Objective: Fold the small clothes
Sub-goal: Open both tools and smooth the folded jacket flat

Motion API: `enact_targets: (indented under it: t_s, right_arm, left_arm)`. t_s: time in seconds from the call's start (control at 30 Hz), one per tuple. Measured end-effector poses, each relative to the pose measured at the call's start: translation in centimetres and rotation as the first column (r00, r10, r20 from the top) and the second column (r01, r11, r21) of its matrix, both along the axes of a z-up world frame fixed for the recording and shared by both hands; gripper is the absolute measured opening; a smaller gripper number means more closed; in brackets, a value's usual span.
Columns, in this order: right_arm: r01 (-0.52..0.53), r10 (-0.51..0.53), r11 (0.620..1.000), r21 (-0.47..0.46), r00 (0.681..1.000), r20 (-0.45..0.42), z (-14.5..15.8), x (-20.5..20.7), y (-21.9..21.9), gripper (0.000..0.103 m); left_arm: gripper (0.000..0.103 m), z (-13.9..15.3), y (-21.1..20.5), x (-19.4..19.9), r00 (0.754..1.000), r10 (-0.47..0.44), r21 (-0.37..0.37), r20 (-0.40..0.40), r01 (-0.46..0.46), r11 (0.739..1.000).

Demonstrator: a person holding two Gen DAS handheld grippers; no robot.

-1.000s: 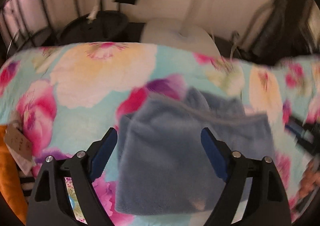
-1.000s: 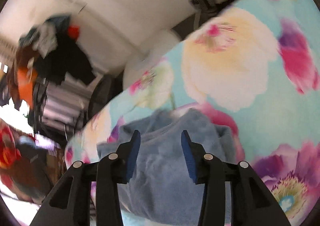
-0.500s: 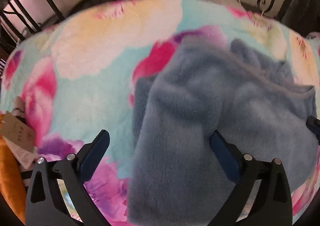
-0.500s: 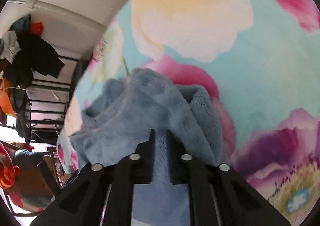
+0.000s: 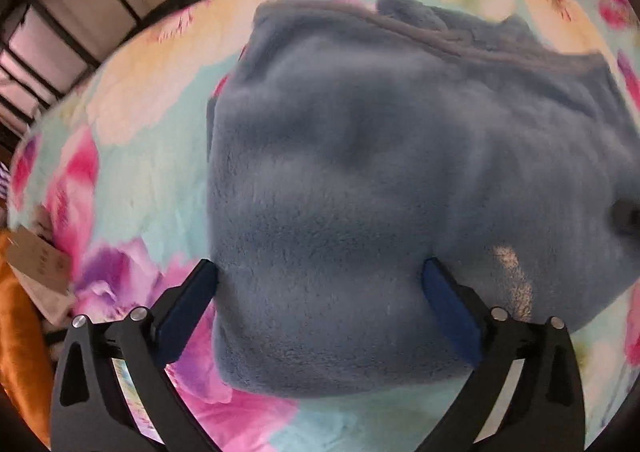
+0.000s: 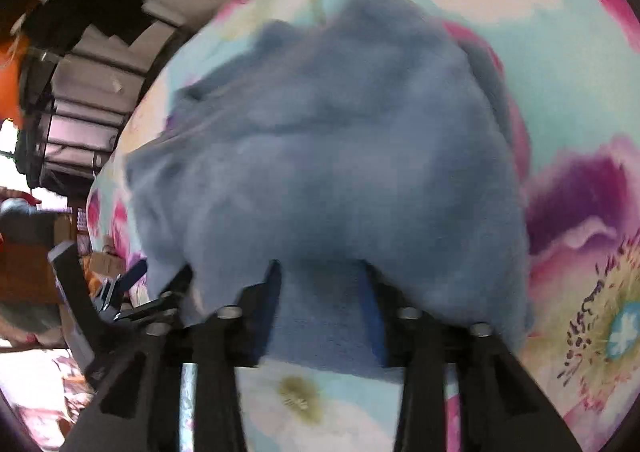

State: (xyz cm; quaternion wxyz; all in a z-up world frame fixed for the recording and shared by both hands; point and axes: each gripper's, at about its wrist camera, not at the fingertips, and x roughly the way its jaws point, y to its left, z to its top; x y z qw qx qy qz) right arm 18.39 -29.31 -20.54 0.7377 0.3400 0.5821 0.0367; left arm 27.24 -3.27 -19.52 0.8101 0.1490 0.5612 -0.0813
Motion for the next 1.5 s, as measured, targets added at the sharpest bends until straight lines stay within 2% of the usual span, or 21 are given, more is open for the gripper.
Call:
enact_targets:
  t_s: [0.07, 0.13, 0.2, 0.27, 0.37, 0.6, 0.77, 0.87, 1.1, 1.2, 1.3, 1.4, 1.47, 1.5]
  right_arm:
    - [0.067, -0.066, 0.996, 0.054, 0.998, -0.024, -0.5, -0.1, -1.2, 0.013]
    - [0.133, -0.130, 0.987, 0.095, 0.991, -0.033, 0.2, -0.8, -1.9, 0.017]
    - [0.144, -0.143, 0.986, 0.083, 0.990, -0.020, 1.2, -1.2, -1.5, 0.041]
    - [0.119, -0.119, 0.992, 0.047, 0.993, -0.003, 2.7, -1.6, -0.3, 0.053]
    - [0.072, -0.072, 0.997, 0.000, 0.997, 0.026, 4.4, -2.8, 1.5, 0.056]
    - [0.068, -0.069, 0.998, 0.010, 0.989, 0.134, 8.8, -5.5, 2.7, 0.065]
    - [0.084, -0.070, 0.995, -0.058, 0.975, 0.212, 11.3, -6.0, 2.3, 0.068]
    - [0.084, -0.059, 0.990, -0.111, 0.975, 0.214, 11.4, -5.5, 1.8, 0.069]
    - [0.130, -0.109, 0.983, -0.127, 0.981, 0.159, 9.2, -4.9, -1.0, 0.069]
    - [0.099, -0.083, 0.986, -0.136, 0.990, 0.117, 7.6, -4.2, -0.7, 0.071]
    - [0.054, -0.039, 0.981, -0.185, 0.996, 0.082, 6.0, -2.8, 0.3, 0.071]
    - [0.031, -0.014, 0.983, -0.182, 0.995, 0.094, 6.0, -1.7, 1.4, 0.071]
    - [-0.006, 0.031, 0.983, -0.186, 0.991, 0.132, 6.2, -0.4, 2.7, 0.071]
    - [-0.031, 0.061, 0.980, -0.197, 0.987, 0.150, 6.4, 0.4, 3.4, 0.066]
  left_arm:
    - [0.099, 0.7, 0.2, 0.3, 1.000, 0.027, -0.009, -0.011, -0.028, 1.000]
    - [0.099, 1.6, 0.4, 0.2, 0.999, 0.053, -0.009, -0.002, -0.053, 0.999]
    - [0.099, 2.3, 0.3, -0.2, 0.999, 0.052, 0.004, 0.004, -0.052, 0.999]
    - [0.099, 3.1, -0.2, -0.9, 0.999, 0.041, 0.031, 0.024, -0.042, 0.999]
    - [0.099, 5.1, -1.1, -2.7, 0.997, 0.024, 0.040, 0.068, -0.027, 0.999]
    - [0.099, 9.9, -2.0, -6.4, 0.988, 0.051, -0.026, 0.146, -0.048, 0.999]
    - [0.099, 11.1, -1.7, -7.6, 0.985, 0.065, -0.064, 0.158, -0.055, 0.996]
    - [0.099, 10.6, -1.9, -7.4, 0.987, 0.058, -0.047, 0.152, -0.051, 0.998]
    - [0.099, 7.2, -2.1, -4.6, 0.992, 0.094, 0.000, 0.090, -0.094, 0.996]
    - [0.099, 5.8, -2.8, -3.9, 0.994, 0.084, 0.024, 0.068, -0.086, 0.996]
    - [0.099, 4.5, -3.7, -3.3, 0.997, 0.070, 0.044, 0.041, -0.071, 0.996]
    - [0.099, 3.4, -4.2, -3.1, 0.998, 0.067, 0.028, -0.014, -0.067, 0.997]
    - [0.099, 2.6, -4.4, -3.3, 0.997, 0.064, 0.050, -0.043, -0.061, 0.997]
    - [0.099, 2.4, -4.4, -3.5, 0.997, 0.062, 0.061, -0.051, -0.059, 0.996]
